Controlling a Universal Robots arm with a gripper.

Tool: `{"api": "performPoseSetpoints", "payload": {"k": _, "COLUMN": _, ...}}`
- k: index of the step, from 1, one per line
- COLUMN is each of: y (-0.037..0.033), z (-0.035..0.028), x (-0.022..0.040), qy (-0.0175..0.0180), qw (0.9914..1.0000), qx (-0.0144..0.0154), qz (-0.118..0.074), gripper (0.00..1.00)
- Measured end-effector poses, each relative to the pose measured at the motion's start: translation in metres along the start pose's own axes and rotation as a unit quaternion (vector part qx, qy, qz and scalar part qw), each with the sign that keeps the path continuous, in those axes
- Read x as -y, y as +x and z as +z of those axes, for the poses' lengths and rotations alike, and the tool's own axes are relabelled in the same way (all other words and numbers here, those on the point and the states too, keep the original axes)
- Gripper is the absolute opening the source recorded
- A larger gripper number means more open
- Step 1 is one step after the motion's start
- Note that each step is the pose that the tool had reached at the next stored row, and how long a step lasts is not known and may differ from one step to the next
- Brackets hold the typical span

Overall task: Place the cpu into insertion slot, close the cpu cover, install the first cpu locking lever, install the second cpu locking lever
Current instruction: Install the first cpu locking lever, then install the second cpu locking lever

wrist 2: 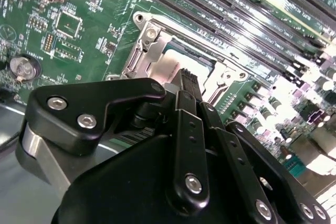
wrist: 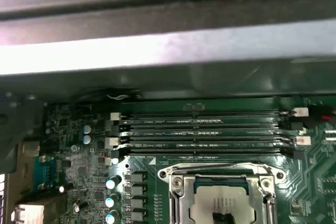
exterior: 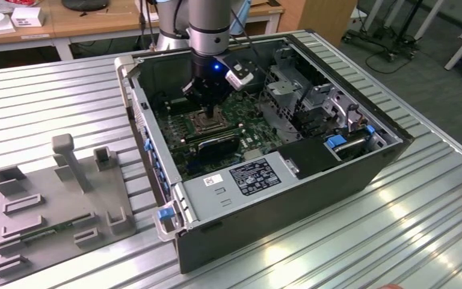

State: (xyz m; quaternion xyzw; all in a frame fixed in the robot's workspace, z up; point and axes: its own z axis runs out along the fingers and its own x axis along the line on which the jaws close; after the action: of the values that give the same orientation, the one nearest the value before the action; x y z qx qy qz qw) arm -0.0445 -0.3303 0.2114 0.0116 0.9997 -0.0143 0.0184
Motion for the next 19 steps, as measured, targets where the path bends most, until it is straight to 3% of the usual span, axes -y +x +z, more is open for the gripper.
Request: {"api": "performPoseSetpoints", "payload": {"k": 19, "y": -0.0002, "z": -0.0053, "x": 0.0001, "qy": -0.0001, "qw": 1.0, "qx": -0.0001, "qz": 0.0, "gripper": 0.11}}
